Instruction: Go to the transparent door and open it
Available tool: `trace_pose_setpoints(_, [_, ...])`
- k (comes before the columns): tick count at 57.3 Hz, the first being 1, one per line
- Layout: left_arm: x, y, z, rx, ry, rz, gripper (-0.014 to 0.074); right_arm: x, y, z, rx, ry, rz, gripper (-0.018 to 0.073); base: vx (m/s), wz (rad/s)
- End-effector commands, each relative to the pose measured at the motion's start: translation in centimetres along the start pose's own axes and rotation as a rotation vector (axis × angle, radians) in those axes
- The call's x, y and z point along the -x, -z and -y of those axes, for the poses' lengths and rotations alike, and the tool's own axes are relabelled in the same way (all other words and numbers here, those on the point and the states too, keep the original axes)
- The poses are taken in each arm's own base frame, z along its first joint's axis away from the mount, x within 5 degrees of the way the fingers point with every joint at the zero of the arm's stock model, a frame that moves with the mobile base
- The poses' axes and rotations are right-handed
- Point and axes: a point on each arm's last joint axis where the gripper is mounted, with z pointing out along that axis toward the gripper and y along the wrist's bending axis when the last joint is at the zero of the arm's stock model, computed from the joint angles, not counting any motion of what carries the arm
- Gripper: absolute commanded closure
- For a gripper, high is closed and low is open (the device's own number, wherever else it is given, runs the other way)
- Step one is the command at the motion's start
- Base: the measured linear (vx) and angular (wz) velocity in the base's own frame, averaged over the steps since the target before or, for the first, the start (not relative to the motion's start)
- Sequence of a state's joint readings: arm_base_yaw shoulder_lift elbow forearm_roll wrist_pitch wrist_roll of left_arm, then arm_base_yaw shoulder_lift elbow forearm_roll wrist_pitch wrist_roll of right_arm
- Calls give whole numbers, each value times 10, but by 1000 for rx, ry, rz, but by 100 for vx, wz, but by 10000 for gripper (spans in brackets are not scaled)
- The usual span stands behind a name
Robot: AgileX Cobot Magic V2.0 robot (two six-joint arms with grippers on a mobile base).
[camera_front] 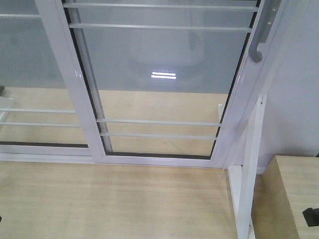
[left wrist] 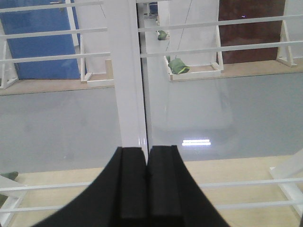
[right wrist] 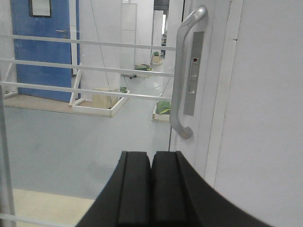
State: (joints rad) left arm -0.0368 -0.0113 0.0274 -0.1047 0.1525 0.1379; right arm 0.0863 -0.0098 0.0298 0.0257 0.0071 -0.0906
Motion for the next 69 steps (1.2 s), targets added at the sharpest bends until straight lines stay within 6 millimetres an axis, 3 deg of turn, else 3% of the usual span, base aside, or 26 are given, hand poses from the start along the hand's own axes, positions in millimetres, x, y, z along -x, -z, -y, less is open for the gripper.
trace_pose_setpoints(1, [-2,-1,0,5,18,67,593,4,1,1,-11,0,85,559,32,-10])
trace_pose_setpoints(32, [-2,-1,0,5,18,67,593,4,1,1,-11,0,85,559,21,-5])
trace_pose_setpoints(69, [-1,-1,0,5,18,70,593,4,1,1,-11,0,84,559,2,-1])
